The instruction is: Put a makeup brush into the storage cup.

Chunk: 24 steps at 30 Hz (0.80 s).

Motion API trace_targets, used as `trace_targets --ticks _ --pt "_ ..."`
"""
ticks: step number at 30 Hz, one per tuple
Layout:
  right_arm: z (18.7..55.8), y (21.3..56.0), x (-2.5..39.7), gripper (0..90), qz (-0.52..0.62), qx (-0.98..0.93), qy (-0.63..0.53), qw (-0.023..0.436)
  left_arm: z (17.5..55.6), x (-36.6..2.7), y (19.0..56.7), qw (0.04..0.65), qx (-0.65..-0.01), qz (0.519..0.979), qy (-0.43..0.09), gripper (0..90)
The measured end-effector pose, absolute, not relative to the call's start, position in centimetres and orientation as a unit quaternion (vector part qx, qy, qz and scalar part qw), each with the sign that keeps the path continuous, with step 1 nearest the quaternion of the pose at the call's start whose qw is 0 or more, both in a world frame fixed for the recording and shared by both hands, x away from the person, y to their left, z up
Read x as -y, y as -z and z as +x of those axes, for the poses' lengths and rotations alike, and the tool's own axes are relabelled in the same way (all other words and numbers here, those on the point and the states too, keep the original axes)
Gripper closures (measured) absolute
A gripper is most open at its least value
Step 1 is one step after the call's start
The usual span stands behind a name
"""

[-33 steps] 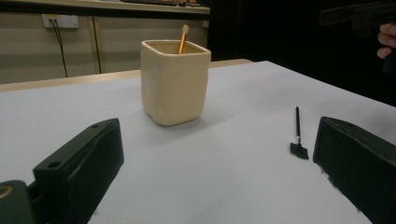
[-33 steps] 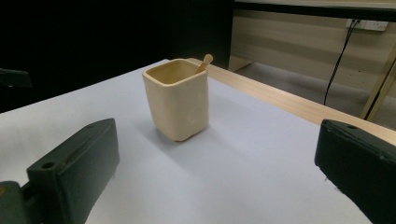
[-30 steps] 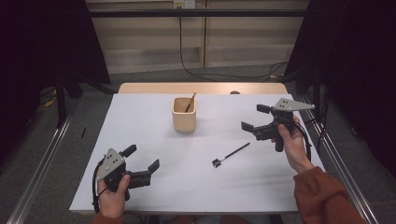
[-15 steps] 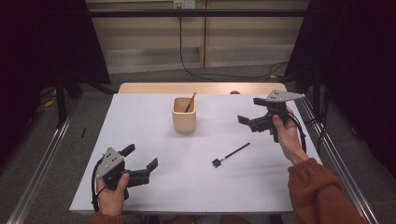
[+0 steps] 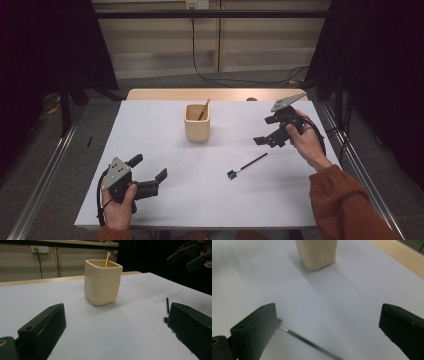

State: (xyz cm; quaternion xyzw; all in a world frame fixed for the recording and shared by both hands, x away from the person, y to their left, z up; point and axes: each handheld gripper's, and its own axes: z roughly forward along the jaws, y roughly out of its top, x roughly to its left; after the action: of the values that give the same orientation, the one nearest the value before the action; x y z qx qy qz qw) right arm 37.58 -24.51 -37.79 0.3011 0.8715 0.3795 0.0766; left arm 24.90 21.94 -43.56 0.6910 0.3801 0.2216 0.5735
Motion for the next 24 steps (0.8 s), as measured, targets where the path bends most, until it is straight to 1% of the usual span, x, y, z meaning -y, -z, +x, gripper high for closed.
trace_targets --ticks 6,8,9,12,14,17,24 --pt "38.0 38.2 24.9 2.0 0.313 -0.889 -0.330 0.053 25.0 -22.1 43.6 0.575 -0.385 0.688 -0.216 1.9" --pt "38.0 38.3 25.0 2.1 0.319 -0.891 -0.319 0.053 25.0 -22.2 43.6 0.576 -0.387 0.687 -0.216 1.9" --pt "38.0 38.5 25.0 2.5 0.309 -0.897 -0.311 0.055 25.0 -22.2 43.6 0.577 -0.386 0.687 -0.216 1.9" --pt "37.9 38.7 25.2 2.6 0.288 -0.907 -0.306 0.032 25.0 -22.2 43.6 0.575 -0.385 0.689 -0.217 1.9" --pt "37.9 38.8 25.1 4.0 0.284 -0.913 -0.291 0.034 25.0 -22.1 43.6 0.575 -0.384 0.689 -0.217 1.9" --pt "38.0 38.9 25.1 7.0 0.276 -0.922 -0.272 0.024 25.0 -22.0 43.6 0.572 -0.385 0.691 -0.216 1.9" --pt "38.0 39.0 25.1 7.1 0.239 -0.940 -0.244 0.007 24.9 -22.0 43.6 0.571 -0.382 0.694 -0.215 2.0"
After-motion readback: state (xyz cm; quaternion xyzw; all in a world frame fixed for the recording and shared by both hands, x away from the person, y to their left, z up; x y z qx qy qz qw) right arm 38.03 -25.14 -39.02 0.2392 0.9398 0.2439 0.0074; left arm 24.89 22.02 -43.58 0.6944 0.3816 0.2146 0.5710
